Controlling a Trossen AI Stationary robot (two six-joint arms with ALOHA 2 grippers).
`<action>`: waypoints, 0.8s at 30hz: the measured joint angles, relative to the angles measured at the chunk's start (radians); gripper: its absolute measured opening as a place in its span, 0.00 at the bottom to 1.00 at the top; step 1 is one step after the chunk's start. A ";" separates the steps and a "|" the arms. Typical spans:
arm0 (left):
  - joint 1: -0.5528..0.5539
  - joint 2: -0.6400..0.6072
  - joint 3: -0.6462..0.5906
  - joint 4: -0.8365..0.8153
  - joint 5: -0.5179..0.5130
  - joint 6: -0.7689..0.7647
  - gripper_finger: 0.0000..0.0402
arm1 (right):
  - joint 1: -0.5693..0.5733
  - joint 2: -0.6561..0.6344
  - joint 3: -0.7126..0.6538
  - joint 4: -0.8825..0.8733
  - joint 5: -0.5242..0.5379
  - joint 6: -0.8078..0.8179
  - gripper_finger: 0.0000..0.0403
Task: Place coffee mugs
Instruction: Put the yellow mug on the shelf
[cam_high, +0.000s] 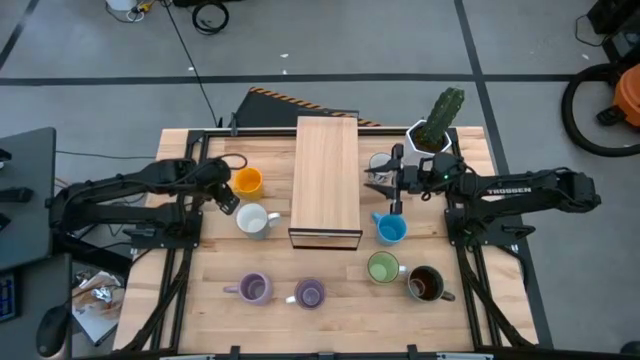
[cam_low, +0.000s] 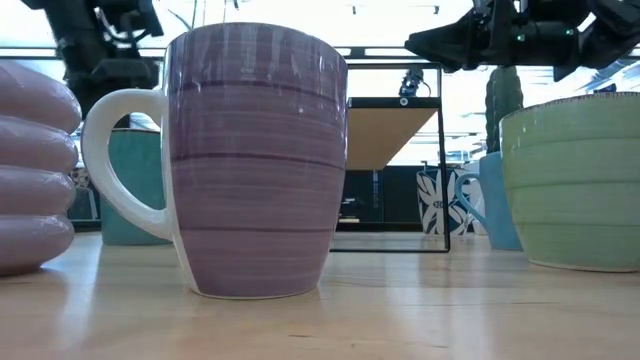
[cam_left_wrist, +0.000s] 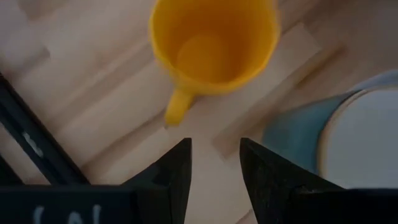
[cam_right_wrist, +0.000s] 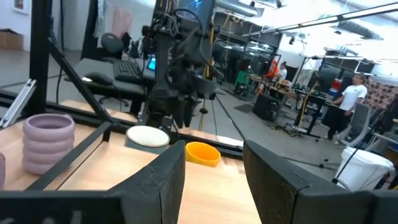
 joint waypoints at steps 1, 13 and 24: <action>0.005 0.013 0.024 -0.009 -0.003 0.032 0.35 | -0.003 0.000 0.000 0.002 -0.001 0.010 0.42; 0.059 0.065 0.037 -0.077 -0.023 0.312 0.36 | -0.003 0.025 0.001 -0.027 -0.007 0.062 0.42; 0.102 0.075 0.007 -0.054 0.016 0.258 0.48 | -0.003 0.019 0.000 -0.086 -0.019 0.045 0.42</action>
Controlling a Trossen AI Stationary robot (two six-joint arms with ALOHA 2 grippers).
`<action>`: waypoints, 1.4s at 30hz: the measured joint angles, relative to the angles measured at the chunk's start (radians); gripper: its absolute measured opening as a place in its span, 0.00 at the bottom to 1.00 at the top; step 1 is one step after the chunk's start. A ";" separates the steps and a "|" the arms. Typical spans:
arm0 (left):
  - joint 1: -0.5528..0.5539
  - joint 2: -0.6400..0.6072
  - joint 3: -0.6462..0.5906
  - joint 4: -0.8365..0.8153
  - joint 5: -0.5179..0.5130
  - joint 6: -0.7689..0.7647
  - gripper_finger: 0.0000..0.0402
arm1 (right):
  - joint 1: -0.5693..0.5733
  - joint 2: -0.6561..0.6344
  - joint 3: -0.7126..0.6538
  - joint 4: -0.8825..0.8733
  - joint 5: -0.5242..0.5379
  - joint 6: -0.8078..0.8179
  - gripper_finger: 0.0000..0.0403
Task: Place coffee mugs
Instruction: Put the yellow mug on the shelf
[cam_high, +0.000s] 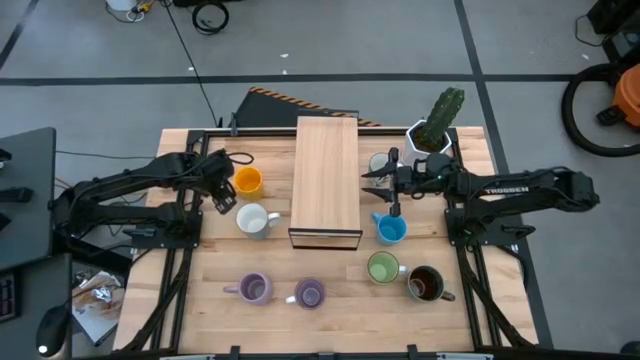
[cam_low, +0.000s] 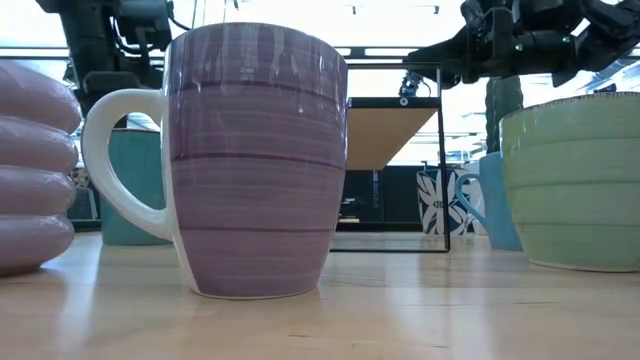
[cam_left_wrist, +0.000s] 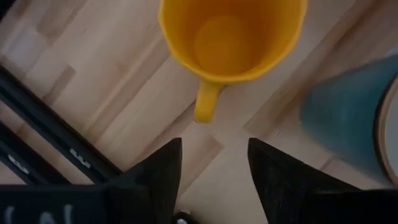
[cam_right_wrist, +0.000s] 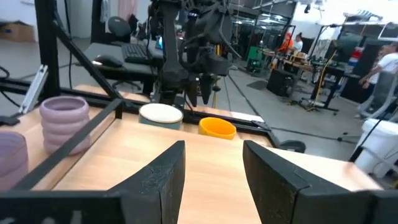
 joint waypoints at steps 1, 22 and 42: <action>-0.004 0.009 0.000 -0.001 0.000 -0.018 0.48 | -0.001 -0.010 0.000 -0.009 0.006 -0.012 0.42; -0.016 0.121 0.000 -0.006 -0.047 -0.112 0.47 | -0.261 0.070 0.029 0.098 -0.206 -0.057 0.42; 0.002 0.119 0.000 -0.010 0.005 -0.017 0.47 | -0.393 0.166 0.116 -0.020 -0.270 -0.073 0.42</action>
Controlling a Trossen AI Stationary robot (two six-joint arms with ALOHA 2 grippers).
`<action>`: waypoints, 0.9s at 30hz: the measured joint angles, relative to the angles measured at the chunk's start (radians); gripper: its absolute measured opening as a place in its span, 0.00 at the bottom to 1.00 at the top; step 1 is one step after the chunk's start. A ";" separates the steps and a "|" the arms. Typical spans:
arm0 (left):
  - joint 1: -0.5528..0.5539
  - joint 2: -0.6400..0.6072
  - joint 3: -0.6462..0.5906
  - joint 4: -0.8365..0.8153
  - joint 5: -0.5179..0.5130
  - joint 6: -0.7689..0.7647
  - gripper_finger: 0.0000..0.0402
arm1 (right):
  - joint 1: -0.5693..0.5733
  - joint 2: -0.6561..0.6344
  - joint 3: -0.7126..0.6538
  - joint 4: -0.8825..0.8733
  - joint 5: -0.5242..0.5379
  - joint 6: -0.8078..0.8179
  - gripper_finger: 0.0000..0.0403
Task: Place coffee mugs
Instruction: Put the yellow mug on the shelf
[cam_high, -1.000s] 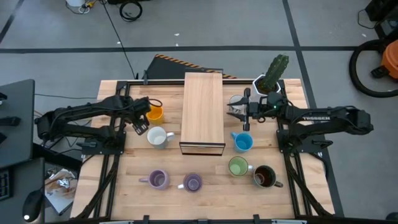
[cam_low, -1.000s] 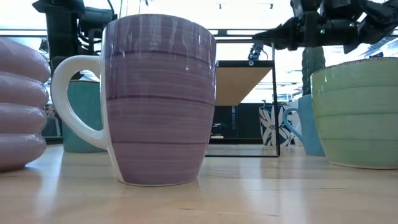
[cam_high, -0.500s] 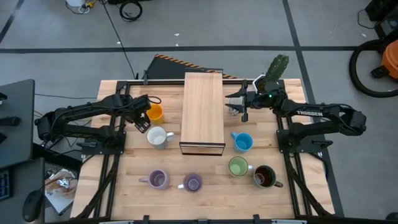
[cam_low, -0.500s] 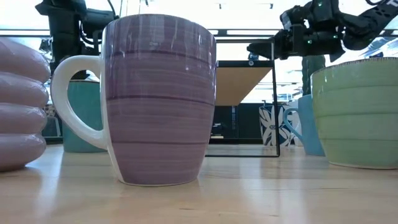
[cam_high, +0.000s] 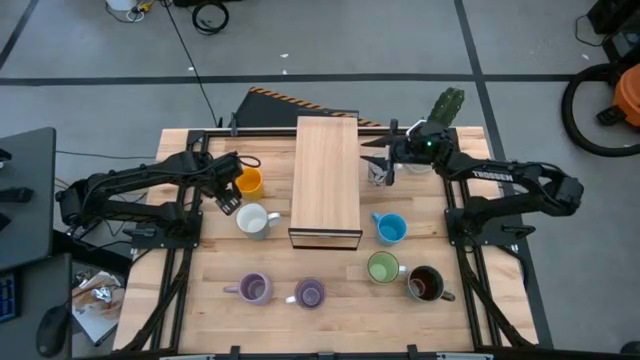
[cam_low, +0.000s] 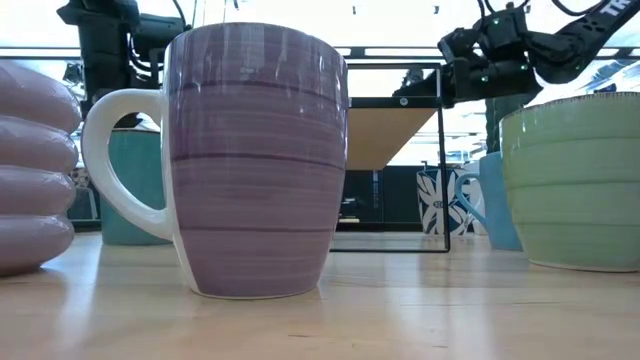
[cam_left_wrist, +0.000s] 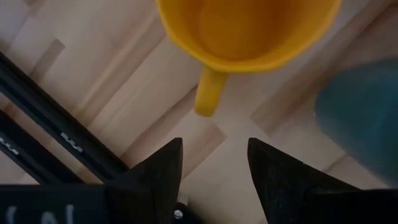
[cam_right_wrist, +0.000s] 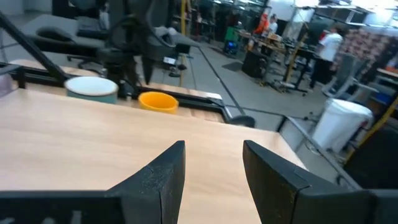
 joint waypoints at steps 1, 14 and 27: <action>0.003 -0.001 0.000 -0.006 0.003 0.011 0.47 | -0.008 -0.013 0.000 -0.019 0.000 0.000 0.42; 0.189 0.003 0.000 -0.002 0.112 0.208 0.47 | -0.021 -0.026 0.000 -0.056 -0.082 -0.016 0.42; 0.235 0.135 0.009 0.107 0.118 0.321 0.47 | -0.016 -0.026 0.000 -0.027 -0.156 0.005 0.42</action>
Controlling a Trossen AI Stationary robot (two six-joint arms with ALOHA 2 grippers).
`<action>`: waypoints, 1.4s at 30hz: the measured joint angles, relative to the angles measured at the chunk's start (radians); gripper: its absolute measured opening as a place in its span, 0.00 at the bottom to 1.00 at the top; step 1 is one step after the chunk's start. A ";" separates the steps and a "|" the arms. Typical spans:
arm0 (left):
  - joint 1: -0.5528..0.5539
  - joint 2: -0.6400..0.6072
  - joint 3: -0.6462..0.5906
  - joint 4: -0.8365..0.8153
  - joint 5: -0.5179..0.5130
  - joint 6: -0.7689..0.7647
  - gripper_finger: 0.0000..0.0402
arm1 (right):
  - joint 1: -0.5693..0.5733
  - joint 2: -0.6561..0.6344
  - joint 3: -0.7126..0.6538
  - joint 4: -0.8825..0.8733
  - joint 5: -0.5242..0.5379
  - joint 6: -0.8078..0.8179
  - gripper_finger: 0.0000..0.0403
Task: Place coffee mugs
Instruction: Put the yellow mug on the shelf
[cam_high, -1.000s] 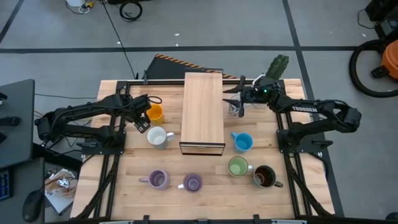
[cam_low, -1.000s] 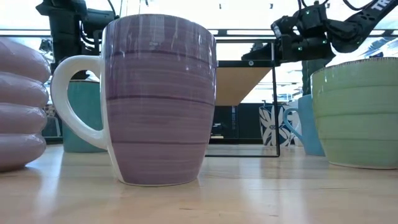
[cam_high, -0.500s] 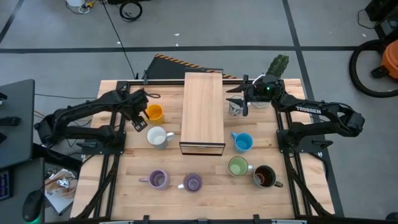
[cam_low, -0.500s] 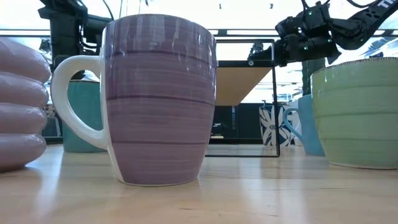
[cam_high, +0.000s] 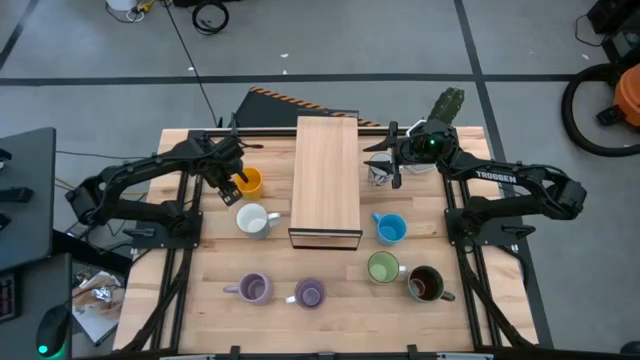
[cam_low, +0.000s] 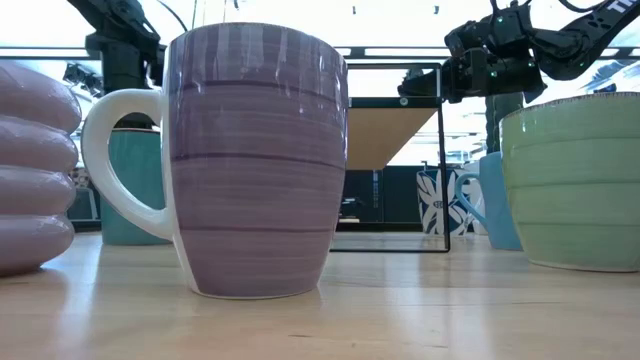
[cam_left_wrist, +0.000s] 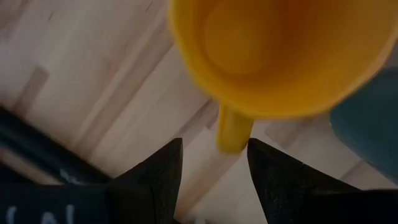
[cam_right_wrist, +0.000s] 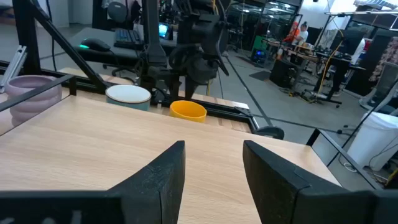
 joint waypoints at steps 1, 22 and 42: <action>-0.002 0.010 0.000 0.007 -0.001 0.022 0.47 | 0.002 0.000 0.000 0.000 0.000 0.002 0.42; -0.003 0.083 0.000 0.111 0.046 0.217 0.31 | 0.015 0.000 0.000 -0.025 0.000 -0.005 0.42; -0.003 0.081 0.000 0.111 0.054 0.189 0.16 | 0.015 0.000 0.000 -0.028 0.000 -0.005 0.42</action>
